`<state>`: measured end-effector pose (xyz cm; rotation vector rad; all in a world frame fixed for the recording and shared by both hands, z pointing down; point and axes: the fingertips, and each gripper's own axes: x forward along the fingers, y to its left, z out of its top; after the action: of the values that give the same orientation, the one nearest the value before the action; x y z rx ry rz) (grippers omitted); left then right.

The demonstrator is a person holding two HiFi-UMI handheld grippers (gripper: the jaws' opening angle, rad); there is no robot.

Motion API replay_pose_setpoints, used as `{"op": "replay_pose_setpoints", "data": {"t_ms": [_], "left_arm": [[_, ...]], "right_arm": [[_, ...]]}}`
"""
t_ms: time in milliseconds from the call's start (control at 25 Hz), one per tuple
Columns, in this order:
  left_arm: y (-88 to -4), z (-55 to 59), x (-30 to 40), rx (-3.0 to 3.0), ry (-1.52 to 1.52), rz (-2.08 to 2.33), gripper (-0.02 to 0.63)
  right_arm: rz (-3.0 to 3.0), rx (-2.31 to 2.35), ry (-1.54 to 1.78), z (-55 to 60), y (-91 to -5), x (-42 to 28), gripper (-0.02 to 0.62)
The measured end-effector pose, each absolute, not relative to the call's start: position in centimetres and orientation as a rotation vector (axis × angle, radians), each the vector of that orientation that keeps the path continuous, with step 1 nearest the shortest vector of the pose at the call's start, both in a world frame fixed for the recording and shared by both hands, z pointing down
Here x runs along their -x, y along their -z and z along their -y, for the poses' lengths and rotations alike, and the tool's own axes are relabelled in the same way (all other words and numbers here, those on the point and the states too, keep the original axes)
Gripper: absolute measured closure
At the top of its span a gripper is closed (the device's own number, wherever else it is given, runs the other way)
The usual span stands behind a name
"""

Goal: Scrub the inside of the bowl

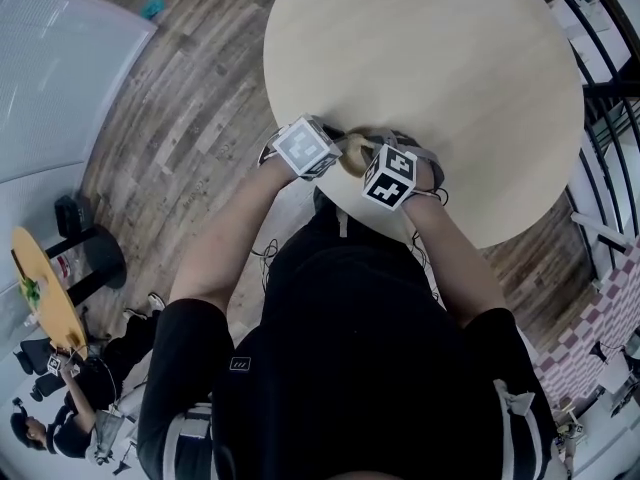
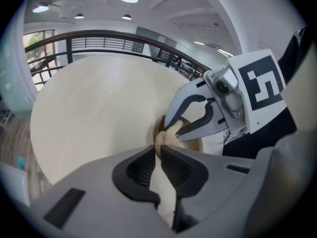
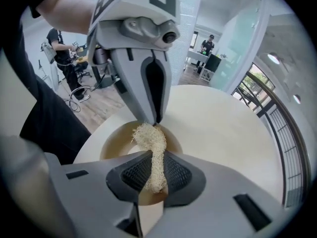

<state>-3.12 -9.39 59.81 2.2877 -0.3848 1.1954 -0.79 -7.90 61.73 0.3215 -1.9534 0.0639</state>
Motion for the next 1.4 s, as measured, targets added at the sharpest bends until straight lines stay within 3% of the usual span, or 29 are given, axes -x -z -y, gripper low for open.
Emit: {"op": "replay_pose_setpoints", "data": {"t_ms": [400,640,880,1400], "left_arm": [[-58.9,9.9,4.1,-2.058,-0.82,0.856,0.569],[-59.8,9.7,3.7,-2.073,-0.869,0.895,0.571],[-60.2,9.2,3.5,-2.099,-0.903,0.888,0.571],[-60.2,7.6,3.5,-2.126,-0.923,0.918,0.555]], "right_arm": [[2.107,-0.618,-0.185,11.2,-57.8,0.1,0.523],[2.123,-0.445,-0.182,8.7,-55.4,-0.5,0.523],[1.937,-0.099,-0.071,4.6,-60.0,-0.1,0.523],[1.951,-0.433,-0.103,9.8,-61.9,-0.4,0.523]]}}
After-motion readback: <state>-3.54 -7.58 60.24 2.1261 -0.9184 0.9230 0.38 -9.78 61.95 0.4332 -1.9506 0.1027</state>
